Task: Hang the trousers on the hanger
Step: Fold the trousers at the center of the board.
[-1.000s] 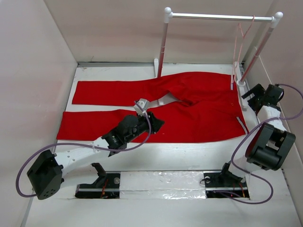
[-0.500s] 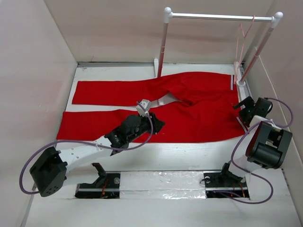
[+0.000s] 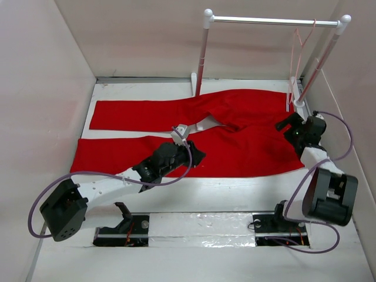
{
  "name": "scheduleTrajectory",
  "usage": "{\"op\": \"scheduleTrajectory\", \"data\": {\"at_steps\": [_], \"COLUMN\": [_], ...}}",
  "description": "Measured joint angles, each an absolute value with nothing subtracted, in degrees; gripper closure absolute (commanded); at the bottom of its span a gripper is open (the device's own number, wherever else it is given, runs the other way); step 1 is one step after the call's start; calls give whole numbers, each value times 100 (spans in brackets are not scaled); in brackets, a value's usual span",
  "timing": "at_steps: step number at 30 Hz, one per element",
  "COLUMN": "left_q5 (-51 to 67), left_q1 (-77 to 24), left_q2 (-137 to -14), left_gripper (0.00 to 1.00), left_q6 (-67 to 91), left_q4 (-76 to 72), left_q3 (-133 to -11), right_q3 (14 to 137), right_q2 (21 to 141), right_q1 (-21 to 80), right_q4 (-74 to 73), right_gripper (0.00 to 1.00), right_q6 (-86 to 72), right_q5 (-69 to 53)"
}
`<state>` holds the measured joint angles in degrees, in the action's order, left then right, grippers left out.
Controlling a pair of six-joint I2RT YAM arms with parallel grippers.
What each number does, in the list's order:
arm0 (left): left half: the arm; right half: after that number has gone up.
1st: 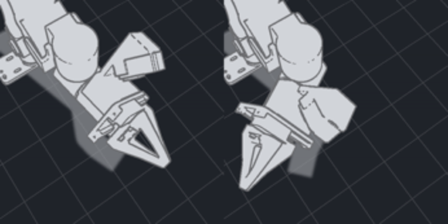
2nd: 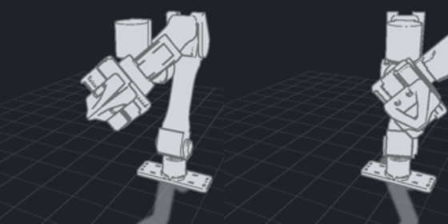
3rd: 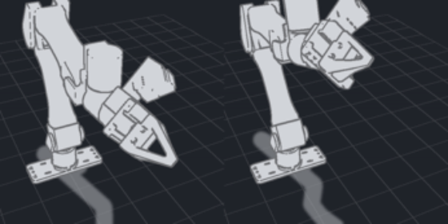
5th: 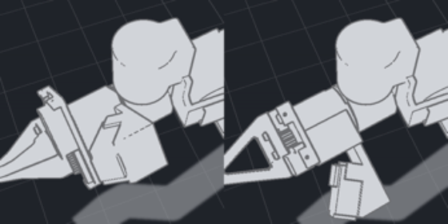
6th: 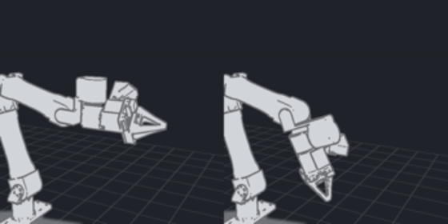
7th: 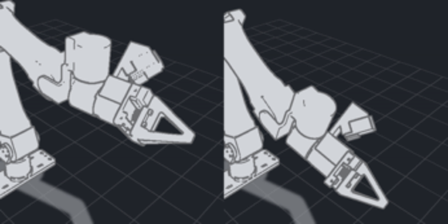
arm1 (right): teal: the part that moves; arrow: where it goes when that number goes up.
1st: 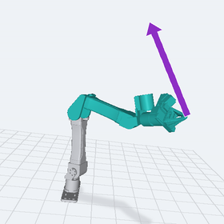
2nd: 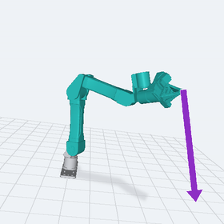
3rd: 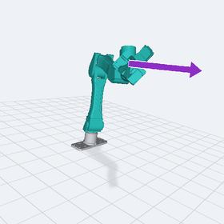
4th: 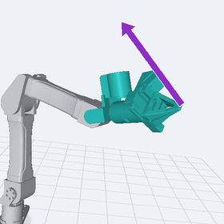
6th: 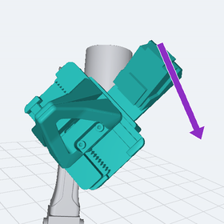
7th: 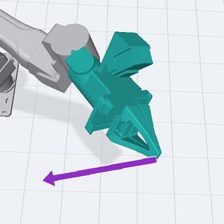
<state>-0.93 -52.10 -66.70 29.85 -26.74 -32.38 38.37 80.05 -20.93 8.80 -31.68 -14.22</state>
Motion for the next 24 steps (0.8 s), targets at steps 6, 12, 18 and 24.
{"op": "scheduleTrajectory", "data": {"at_steps": [6,12,18,24], "left_q5": [-91,-93,-97,-130], "left_q1": [-5210,-5210,-5210,-5203], "left_q2": [-6652,-6292,-5817,-5450], "left_gripper": [77,77,77,77], "left_q6": [2987,2989,2989,2987], "left_q4": [-2709,-2696,-2696,-2615], "left_q3": [-3238,-3216,-3131,-3041], "right_q3": [3686,3089,2995,2995], "right_q2": [6403,5841,6582,6855], "right_q1": [-1420,-2117,-2609,-2777], "right_q4": [327,-97,-497,-729], "right_gripper": [63,68,45,37], "right_q6": [-3197,-3529,-3839,-4165], "right_q5": [-130,672,637,554]}}
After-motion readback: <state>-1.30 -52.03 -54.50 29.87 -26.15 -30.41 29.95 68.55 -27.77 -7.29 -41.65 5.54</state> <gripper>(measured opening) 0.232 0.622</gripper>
